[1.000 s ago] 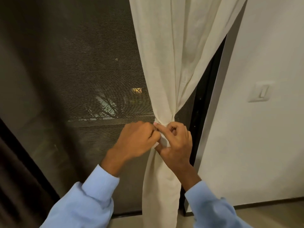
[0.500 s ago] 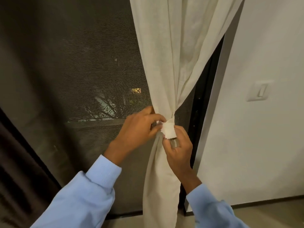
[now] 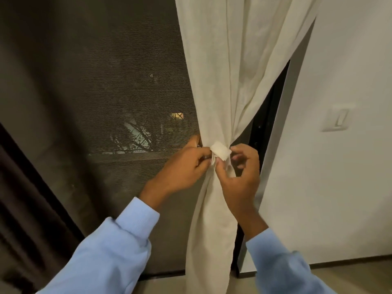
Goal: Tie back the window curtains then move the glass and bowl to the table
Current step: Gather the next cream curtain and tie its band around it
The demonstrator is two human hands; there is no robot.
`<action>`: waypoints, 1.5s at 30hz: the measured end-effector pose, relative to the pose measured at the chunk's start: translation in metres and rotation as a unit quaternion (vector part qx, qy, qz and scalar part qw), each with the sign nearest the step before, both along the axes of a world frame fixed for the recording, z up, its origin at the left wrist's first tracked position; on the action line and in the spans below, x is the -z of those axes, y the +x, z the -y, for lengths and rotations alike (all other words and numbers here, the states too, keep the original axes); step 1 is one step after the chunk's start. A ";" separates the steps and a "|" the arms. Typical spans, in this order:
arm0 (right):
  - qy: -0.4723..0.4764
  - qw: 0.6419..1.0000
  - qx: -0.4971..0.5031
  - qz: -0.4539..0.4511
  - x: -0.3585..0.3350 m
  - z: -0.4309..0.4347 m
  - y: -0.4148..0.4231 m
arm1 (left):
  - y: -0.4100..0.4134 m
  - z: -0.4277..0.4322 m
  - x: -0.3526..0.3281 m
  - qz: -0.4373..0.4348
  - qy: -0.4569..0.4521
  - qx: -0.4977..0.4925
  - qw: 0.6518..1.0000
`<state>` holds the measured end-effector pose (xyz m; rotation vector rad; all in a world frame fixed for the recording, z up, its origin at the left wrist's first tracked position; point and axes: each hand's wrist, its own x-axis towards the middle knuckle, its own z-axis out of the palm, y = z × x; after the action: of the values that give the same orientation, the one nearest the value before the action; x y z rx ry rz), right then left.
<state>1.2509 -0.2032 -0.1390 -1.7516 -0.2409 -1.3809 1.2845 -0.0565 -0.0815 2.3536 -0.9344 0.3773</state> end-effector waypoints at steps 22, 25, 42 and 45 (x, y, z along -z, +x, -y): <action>-0.613 0.766 0.131 -0.138 -0.081 0.035 0.013 | 0.016 -0.018 -0.001 0.091 -0.039 0.008 0.995; -0.567 0.792 0.183 -0.133 -0.084 0.029 0.009 | 0.017 -0.014 0.000 0.091 -0.038 0.004 0.995; -0.568 0.798 0.174 -0.104 -0.062 0.015 0.012 | 0.034 -0.019 -0.037 -0.001 0.153 0.004 0.988; -0.533 0.824 0.093 -0.167 -0.064 0.020 0.019 | 0.033 -0.017 -0.032 0.014 0.145 -0.021 0.989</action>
<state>1.2699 -0.2228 -0.0748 -2.9678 -0.7718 -1.0676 1.3173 -0.0400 -0.0494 2.6401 -1.0126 0.3079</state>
